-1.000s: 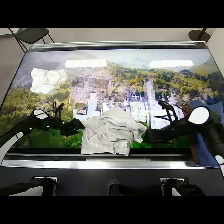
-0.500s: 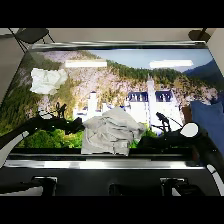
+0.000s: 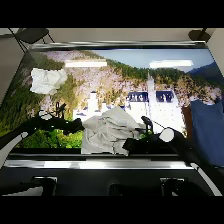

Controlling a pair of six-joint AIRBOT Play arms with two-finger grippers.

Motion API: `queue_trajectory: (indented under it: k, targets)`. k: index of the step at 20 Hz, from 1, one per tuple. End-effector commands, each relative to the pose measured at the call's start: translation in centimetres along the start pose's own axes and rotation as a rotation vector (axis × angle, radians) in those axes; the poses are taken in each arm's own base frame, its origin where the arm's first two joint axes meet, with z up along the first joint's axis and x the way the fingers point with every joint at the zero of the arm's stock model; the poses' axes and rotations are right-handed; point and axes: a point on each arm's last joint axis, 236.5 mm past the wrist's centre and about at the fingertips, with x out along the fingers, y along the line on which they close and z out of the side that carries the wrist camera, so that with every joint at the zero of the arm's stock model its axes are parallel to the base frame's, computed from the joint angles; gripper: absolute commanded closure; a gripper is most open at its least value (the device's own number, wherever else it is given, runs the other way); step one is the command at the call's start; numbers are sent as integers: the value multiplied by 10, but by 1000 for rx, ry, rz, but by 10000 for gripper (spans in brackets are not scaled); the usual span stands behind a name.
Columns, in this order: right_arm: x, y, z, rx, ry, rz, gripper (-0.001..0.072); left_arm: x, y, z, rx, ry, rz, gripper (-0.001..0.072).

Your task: Fold the shirts.

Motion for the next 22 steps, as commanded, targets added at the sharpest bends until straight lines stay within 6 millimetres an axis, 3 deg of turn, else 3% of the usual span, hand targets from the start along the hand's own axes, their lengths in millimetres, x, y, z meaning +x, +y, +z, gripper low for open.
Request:
queue_trajectory:
  k: [1, 2, 3, 6, 8, 10, 11, 13, 15, 16, 17, 19, 21, 22]
  targets:
    - [27, 5, -3, 10, 31, 18, 316, -11, -15, 3, 32, -30, -33, 683]
    - [27, 2, -3, -6, 30, 8, 574, -15, -17, 5, 50, -45, -36, 684]
    - [25, 1, -1, -22, 21, -4, 645, -18, -20, 8, 58, -63, -38, 684]
    - [7, 0, 16, -149, -37, -71, 646, -35, -32, 21, 98, -149, -52, 684]
    - [-20, 6, 42, -258, -124, -143, 646, -52, -46, 29, 154, -211, -67, 685]
    - [-67, 21, 79, -380, -270, -240, 646, -79, -69, 42, 221, -286, -87, 684]
    - [-102, 33, 102, -447, -371, -301, 646, -102, -87, 52, 271, -353, -98, 684]
    - [-188, 64, 143, -565, -617, -424, 646, -171, -134, 77, 355, -550, -155, 684]
    - [-285, 102, 164, -665, -864, -526, 646, -286, -191, 94, 430, -841, -236, 684]
    - [-336, 125, 165, -699, -995, -557, 646, -346, -215, 91, 472, -986, -269, 684]
    - [-385, 147, 159, -721, -1119, -565, 646, -411, -237, 77, 520, -1135, -299, 684]
    - [-461, 187, 135, -744, -1322, -515, 646, -509, -265, 34, 605, -1358, -326, 684]
    - [-511, 210, 108, -751, -1454, -461, 646, -568, -276, -9, 656, -1515, -318, 684]
    - [-526, 215, 97, -751, -1493, -445, 646, -586, -276, -26, 669, -1570, -303, 684]
